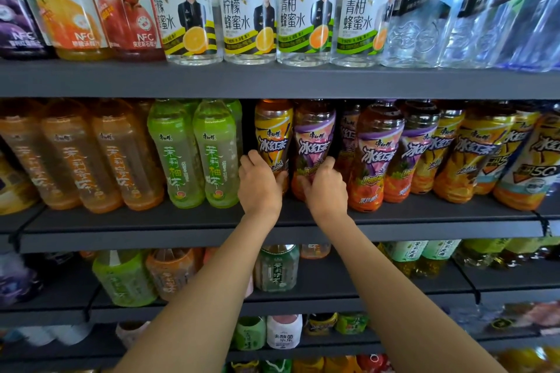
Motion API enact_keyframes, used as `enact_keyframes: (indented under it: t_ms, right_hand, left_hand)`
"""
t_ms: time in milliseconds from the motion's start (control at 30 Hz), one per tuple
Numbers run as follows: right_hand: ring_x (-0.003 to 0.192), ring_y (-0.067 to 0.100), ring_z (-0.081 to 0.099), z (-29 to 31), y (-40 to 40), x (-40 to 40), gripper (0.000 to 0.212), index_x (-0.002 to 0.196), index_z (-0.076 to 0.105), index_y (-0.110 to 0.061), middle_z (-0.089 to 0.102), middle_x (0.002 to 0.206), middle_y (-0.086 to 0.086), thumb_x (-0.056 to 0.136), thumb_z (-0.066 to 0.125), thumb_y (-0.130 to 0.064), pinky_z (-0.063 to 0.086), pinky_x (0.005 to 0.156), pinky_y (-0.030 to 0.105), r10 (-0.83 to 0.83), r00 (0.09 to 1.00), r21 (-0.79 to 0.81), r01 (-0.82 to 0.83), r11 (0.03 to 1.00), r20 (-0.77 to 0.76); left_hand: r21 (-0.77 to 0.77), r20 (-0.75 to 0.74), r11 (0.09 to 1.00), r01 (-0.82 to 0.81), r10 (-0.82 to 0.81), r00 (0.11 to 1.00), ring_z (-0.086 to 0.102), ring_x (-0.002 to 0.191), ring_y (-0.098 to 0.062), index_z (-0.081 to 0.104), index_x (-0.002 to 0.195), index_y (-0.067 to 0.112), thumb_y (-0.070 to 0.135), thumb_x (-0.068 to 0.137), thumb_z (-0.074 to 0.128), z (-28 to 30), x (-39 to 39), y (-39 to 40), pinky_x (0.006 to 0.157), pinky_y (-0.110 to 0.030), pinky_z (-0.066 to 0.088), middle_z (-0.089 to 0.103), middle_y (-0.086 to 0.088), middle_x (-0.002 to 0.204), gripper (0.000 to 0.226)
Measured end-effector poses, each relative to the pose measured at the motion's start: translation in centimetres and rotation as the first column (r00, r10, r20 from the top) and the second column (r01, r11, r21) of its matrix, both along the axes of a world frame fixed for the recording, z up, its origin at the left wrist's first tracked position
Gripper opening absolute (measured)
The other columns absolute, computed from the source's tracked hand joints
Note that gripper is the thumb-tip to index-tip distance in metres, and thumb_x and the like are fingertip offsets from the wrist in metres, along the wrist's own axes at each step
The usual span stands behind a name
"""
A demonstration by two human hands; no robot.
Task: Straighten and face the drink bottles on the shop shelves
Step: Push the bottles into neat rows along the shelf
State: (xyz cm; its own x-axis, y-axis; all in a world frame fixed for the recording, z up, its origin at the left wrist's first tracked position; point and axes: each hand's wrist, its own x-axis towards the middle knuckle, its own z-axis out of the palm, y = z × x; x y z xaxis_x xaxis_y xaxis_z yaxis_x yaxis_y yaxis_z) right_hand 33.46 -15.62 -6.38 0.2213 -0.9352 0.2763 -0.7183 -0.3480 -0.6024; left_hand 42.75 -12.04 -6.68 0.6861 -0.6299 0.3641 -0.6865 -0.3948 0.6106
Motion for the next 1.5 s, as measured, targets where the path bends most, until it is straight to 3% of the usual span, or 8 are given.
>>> enact_keyframes:
  t_ms: [333, 467, 733, 833, 967, 1067, 1167, 1500]
  right_hand:
    - [0.107, 0.038, 0.058, 0.6, 0.6, -0.9, 0.051, 0.121, 0.039, -0.001, 0.058, 0.116, 0.019, 0.091, 0.057, -0.037, 0.045, 0.078, 0.040, -0.027, 0.998, 0.071, 0.031, 0.997, -0.059]
    - [0.099, 0.034, 0.060, -0.5, 2.8, -1.9, 0.037, 0.112, 0.051, -0.005, 0.061, 0.110, 0.012, 0.094, 0.051, -0.037, 0.043, 0.071, 0.036, -0.082, 0.993, -0.118, 0.091, 0.989, 0.081]
    - [0.085, 0.032, 0.066, -1.2, 4.4, 3.0, 0.025, 0.113, 0.058, -0.005, 0.066, 0.104, 0.007, 0.092, 0.055, -0.020, 0.054, 0.069, 0.043, 0.338, 0.897, -0.032, -0.344, 0.938, 0.286]
    - [0.080, 0.022, 0.065, -1.0, 4.5, 3.1, 0.029, 0.118, 0.057, -0.010, 0.065, 0.108, -0.001, 0.091, 0.057, -0.019, 0.049, 0.055, 0.019, 0.387, 0.839, 0.028, -0.429, 0.903, 0.383]
    - [0.067, -0.001, 0.057, 1.0, 5.1, 2.0, 0.047, 0.121, 0.052, -0.012, 0.063, 0.115, 0.001, 0.084, 0.067, -0.035, 0.046, 0.058, 0.016, 0.507, 0.804, -0.011, -0.530, 0.848, 0.310]
    - [0.103, 0.019, 0.059, 2.0, 4.8, 0.2, 0.063, 0.118, 0.048, -0.007, 0.062, 0.115, 0.007, 0.073, 0.075, -0.042, 0.049, 0.084, 0.034, 0.438, 0.878, -0.068, -0.433, 0.899, 0.193]
    - [0.104, 0.025, 0.059, 2.2, 4.1, -2.7, 0.069, 0.116, 0.046, -0.009, 0.063, 0.110, 0.008, 0.068, 0.076, -0.047, 0.050, 0.084, 0.042, 0.322, 0.939, -0.111, -0.310, 0.944, 0.120]
    - [0.097, 0.015, 0.060, 1.5, 0.9, -16.5, 0.059, 0.114, 0.055, -0.009, 0.065, 0.101, 0.000, 0.070, 0.079, -0.039, 0.038, 0.072, 0.017, 0.166, 0.962, -0.149, -0.136, 0.979, 0.216]
  left_hand:
    - [0.068, 0.044, 0.997, 0.045, -0.048, 0.998, 0.047, 0.116, -0.028, 0.035, 0.124, 0.006, 0.045, 0.081, 0.066, 0.7, -0.5, 4.2, 0.082, -0.036, 0.044, 0.045, -0.011, 0.123, 0.066]
    - [0.032, 0.031, 0.999, 0.018, -0.019, 0.999, 0.051, 0.111, -0.029, 0.036, 0.122, 0.008, 0.049, 0.077, 0.068, 0.7, 0.6, 7.5, 0.079, -0.040, 0.046, 0.049, -0.010, 0.119, 0.069]
    - [0.068, -0.028, 0.996, 0.058, -0.056, 0.998, 0.052, 0.111, -0.034, 0.034, 0.127, 0.009, 0.046, 0.072, 0.074, 1.6, 2.9, 9.5, 0.082, -0.042, 0.045, 0.049, -0.014, 0.122, 0.077]
    - [0.047, -0.030, 0.997, 0.060, -0.058, 0.998, 0.052, 0.112, -0.034, 0.035, 0.126, 0.009, 0.045, 0.072, 0.074, 1.5, 3.0, 9.5, 0.081, -0.041, 0.044, 0.049, -0.014, 0.122, 0.076]
    - [-0.006, 0.003, 0.998, 0.059, -0.059, 0.998, 0.053, 0.108, -0.035, 0.039, 0.121, 0.008, 0.042, 0.070, 0.075, 0.9, 1.9, 9.3, 0.074, -0.041, 0.044, 0.052, -0.013, 0.117, 0.070]
    - [-0.054, 0.049, 0.994, 0.097, -0.094, 0.994, 0.053, 0.105, -0.035, 0.041, 0.111, 0.007, 0.037, 0.069, 0.076, 1.0, -0.4, 8.6, 0.068, -0.038, 0.038, 0.052, -0.012, 0.111, 0.062]
    - [-0.122, 0.058, 0.972, 0.199, -0.193, 0.979, 0.053, 0.097, -0.032, 0.042, 0.099, 0.009, 0.034, 0.065, 0.077, 1.1, -3.5, 7.7, 0.065, -0.036, 0.037, 0.051, -0.008, 0.102, 0.055]
    - [-0.155, 0.137, 0.797, 0.583, -0.567, 0.812, 0.051, 0.097, -0.018, 0.038, 0.098, 0.017, 0.036, 0.067, 0.078, 0.5, -13.5, 3.0, 0.070, -0.029, 0.039, 0.047, 0.001, 0.101, 0.054]
